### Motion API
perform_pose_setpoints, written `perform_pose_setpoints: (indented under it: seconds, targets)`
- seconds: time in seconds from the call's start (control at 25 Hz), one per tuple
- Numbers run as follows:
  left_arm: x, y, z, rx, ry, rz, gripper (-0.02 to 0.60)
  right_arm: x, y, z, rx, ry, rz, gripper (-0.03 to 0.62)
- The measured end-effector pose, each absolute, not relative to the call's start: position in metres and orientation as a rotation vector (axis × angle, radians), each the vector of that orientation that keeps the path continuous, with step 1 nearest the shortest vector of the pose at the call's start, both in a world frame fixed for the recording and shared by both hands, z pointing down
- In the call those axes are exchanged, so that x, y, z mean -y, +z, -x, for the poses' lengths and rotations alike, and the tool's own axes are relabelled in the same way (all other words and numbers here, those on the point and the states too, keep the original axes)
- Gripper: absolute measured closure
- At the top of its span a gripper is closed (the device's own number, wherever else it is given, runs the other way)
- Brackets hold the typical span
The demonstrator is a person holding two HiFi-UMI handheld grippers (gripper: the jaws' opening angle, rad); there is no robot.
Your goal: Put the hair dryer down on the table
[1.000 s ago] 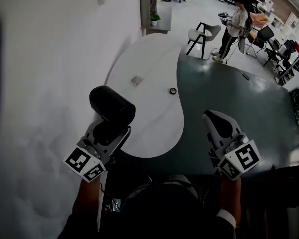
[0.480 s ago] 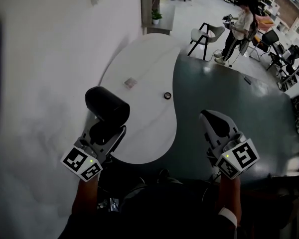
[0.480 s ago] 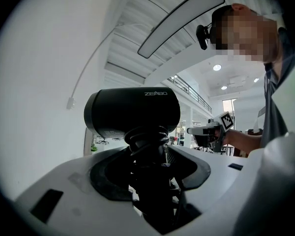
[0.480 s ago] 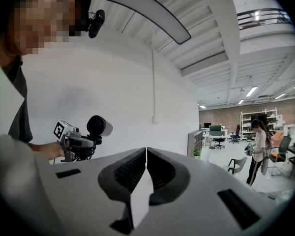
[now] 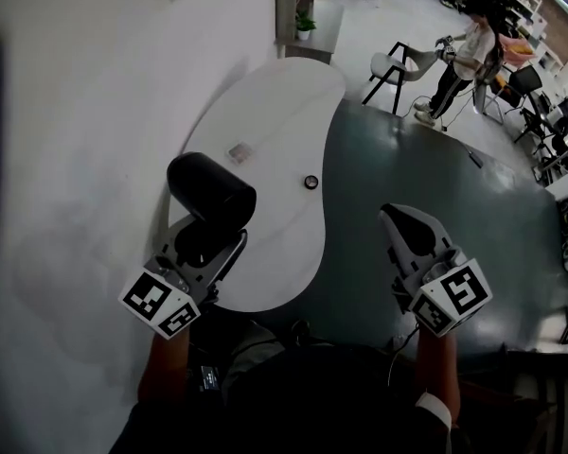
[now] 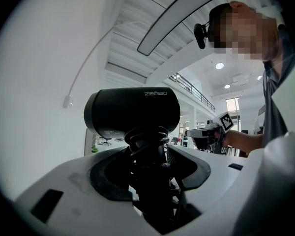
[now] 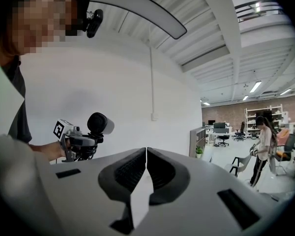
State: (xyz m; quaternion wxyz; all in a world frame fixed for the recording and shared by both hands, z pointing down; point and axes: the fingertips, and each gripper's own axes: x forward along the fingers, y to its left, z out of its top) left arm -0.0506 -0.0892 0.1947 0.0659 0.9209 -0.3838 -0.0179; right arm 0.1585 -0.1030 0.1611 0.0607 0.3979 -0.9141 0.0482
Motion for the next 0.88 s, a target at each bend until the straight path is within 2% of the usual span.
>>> perform_pose_setpoints:
  seconds: [0.24,0.88]
  targets:
    - [0.101,0.196,0.054,1.135,-0.062,-2.780,0.368,0.114,0.168,-0.144,2.750,0.183,-1.197,0.584]
    - [0.167,0.217,0.136,1.039,-0.013,-2.808,0.368,0.165,0.184,-0.062,2.680,0.198,-1.298,0.584]
